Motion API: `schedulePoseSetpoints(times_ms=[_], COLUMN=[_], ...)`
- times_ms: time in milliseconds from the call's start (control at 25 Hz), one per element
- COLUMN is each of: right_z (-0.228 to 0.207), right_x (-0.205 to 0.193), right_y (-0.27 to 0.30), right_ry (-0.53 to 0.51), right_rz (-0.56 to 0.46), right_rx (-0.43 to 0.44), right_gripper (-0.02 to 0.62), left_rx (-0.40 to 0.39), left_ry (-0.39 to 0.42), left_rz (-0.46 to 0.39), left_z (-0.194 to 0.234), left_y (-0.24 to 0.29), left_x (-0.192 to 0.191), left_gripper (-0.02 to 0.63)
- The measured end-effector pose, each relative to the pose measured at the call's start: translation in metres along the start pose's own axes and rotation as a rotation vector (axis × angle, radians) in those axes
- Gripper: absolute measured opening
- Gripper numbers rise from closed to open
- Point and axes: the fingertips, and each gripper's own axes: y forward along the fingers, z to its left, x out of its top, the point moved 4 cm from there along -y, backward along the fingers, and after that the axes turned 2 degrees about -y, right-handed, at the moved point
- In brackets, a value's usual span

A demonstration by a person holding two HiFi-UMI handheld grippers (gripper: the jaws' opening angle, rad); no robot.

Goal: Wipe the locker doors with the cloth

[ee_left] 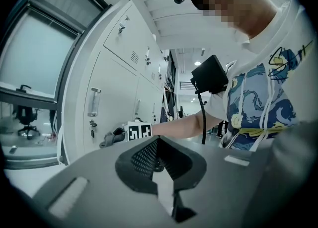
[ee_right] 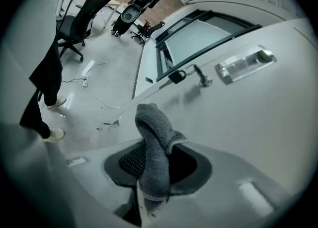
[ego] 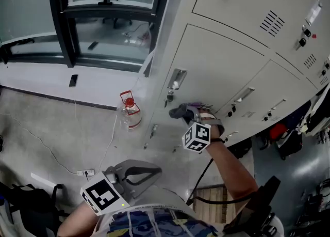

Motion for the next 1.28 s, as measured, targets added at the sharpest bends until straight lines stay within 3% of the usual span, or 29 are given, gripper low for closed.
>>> schedulePoseSetpoints(times_ms=[200,360,480,680,880,1040,1280], right_z=[0.018,-0.008,-0.06,-0.16,-0.229,-0.243,-0.207], right_x=[-0.005,0.012,0.039,0.08,0.084,0.082,0.078], right_y=[0.015,-0.024,-0.082,-0.175,-0.21,-0.201,-0.168], right_ry=[0.018,0.027,0.039,0.002,-0.005,-0.023,-0.094], right_rz=[0.022,0.01,-0.058,-0.172,-0.172,-0.16,-0.139], right_rx=[0.07,0.031,-0.076,-0.355,-0.528,-0.538,-0.455], right_gripper=[0.114,0.115,0.115,0.115,0.115,0.115,0.115], left_rx=[-0.003,-0.004,-0.007,-0.026,-0.004,0.03,0.06], left_ry=[0.02,0.027,0.025,0.025,0.013,0.004,0.0], left_rz=[0.01,0.002,-0.01,-0.019,-0.045,-0.045,-0.054], left_z=[-0.009,-0.013,-0.017,-0.028,-0.039,-0.038,-0.039], left_y=[-0.005,-0.012,-0.01,-0.001,0.001,0.001,0.01], left_x=[-0.001,0.002,0.006,0.01,0.01,0.006,0.006], left_gripper=[0.002,0.002,0.002,0.002,0.002,0.002,0.002])
